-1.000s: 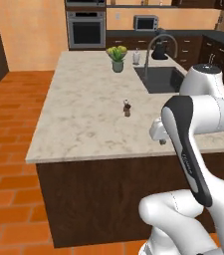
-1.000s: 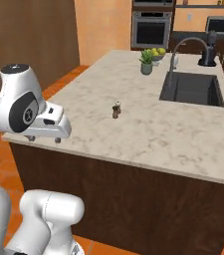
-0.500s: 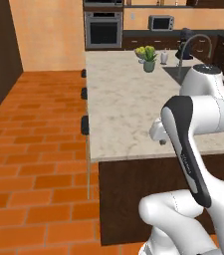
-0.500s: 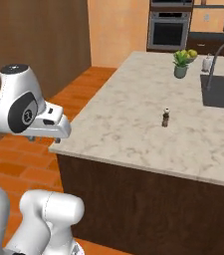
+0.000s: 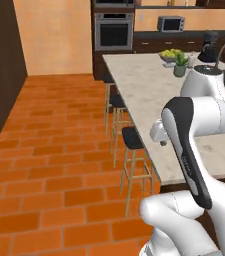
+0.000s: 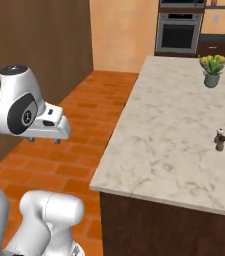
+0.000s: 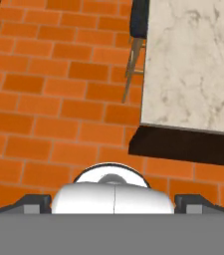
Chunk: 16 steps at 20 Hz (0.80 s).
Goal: Navigate to the microwave.
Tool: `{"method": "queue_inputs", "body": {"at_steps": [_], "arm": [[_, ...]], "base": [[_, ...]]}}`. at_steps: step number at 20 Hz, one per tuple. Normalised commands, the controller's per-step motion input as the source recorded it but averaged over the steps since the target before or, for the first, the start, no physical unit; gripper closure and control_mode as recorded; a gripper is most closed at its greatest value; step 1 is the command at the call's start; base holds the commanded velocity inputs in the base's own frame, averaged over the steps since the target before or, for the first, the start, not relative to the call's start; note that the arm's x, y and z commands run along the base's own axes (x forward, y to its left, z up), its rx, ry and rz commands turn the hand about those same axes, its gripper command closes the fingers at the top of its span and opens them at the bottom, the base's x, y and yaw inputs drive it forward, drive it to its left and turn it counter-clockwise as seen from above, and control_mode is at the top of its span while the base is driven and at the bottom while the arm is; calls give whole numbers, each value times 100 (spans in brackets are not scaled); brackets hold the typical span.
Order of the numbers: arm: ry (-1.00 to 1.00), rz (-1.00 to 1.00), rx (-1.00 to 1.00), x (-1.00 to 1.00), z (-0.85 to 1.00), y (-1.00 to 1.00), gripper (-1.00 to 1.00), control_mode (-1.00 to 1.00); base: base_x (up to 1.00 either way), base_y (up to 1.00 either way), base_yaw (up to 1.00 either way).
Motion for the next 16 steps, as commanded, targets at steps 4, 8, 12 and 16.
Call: {"method": "queue_inputs", "body": {"at_steps": [4,8,12,16], "arm": [[0,0,0,0,0,0,-100,100],[0,0,0,0,0,0,-100,100],[0,0,0,0,0,0,-100,100],[0,0,0,0,0,0,-100,100]], "base": [[58,100,-10],[80,100,-10],[100,96,-9],[100,55,-5]]}}
